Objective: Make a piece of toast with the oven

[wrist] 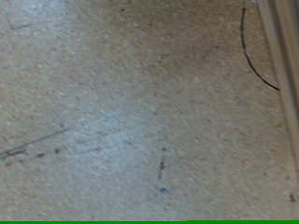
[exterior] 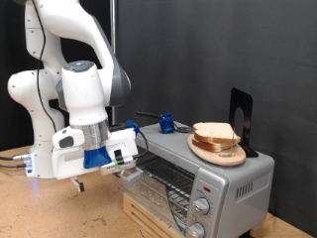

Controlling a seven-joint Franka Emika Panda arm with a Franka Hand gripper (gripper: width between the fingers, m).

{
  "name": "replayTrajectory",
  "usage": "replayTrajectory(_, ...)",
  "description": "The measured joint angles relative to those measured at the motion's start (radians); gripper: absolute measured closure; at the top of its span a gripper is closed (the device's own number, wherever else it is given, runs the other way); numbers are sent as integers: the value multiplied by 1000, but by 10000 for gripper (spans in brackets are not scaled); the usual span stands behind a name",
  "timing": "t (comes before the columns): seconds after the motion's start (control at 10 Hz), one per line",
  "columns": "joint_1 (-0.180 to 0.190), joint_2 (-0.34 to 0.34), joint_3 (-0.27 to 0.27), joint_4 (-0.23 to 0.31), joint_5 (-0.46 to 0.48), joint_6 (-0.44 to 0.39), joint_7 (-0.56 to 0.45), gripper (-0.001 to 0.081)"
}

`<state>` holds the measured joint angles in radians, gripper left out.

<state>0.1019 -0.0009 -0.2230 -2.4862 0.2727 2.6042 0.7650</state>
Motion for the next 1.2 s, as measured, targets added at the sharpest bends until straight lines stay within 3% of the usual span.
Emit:
replayTrajectory(0.2,0,-10,3,22,75,-17,-68,-2)
replayTrajectory(0.4,0,-39,3,31,91,-61,-89,-2)
replayTrajectory(0.9,-11,-41,-3,19,-87,-89,55,-2)
replayTrajectory(1.2,-23,-26,-11,18,-94,-73,50,-2)
